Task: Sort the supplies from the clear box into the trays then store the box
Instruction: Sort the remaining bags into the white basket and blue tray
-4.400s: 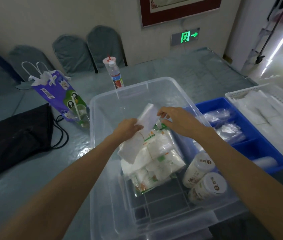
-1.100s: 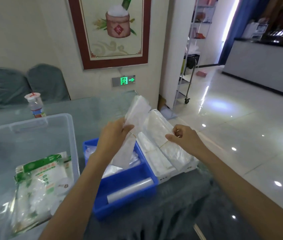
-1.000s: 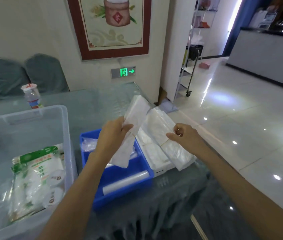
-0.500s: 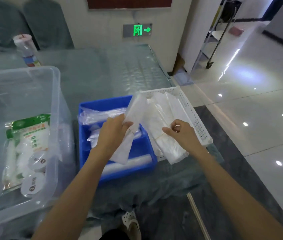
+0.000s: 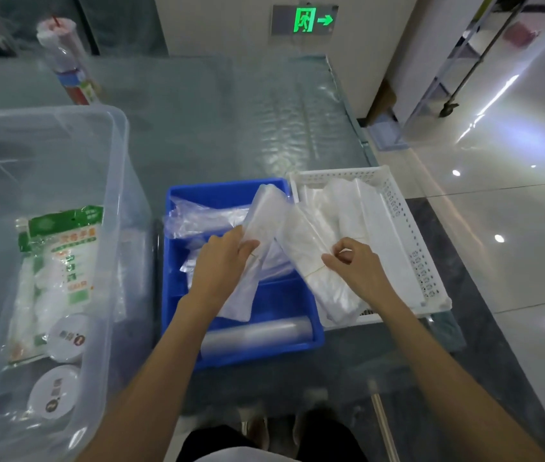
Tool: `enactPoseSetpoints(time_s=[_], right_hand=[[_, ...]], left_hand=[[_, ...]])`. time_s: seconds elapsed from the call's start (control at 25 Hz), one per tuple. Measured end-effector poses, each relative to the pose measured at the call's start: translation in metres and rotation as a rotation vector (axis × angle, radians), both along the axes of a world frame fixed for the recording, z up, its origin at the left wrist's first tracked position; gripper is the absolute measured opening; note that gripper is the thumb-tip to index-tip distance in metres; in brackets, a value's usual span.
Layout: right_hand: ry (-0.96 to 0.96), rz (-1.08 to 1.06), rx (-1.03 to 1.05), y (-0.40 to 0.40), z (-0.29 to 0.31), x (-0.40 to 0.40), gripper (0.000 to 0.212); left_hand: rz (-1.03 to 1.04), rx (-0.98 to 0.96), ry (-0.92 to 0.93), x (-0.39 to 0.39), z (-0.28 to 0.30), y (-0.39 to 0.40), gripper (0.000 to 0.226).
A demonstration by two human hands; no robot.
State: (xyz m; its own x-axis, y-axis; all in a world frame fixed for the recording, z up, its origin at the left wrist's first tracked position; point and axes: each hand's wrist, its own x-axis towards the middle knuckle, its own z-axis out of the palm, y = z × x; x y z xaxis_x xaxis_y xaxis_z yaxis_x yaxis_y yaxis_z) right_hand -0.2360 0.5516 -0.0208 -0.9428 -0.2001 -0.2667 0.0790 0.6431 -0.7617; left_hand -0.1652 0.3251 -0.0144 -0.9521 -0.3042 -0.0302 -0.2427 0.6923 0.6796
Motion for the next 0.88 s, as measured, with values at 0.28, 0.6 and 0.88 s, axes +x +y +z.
enactPoseSetpoints(time_s=[0.28, 0.6, 0.88], right_hand=[[-0.001, 0.084, 0.021, -0.005, 0.0, -0.042, 0.014], [0.06, 0.206, 0.0, -0.02, 0.005, -0.101, 0.011], [0.084, 0.211, -0.04, -0.025, -0.001, -0.141, 0.011]], left_hand=[[0.11, -0.099, -0.088, -0.019, -0.003, -0.005, 0.025], [0.201, -0.225, -0.217, -0.037, 0.012, -0.033, 0.016], [0.139, -0.303, -0.359, -0.054, -0.012, -0.039, 0.013]])
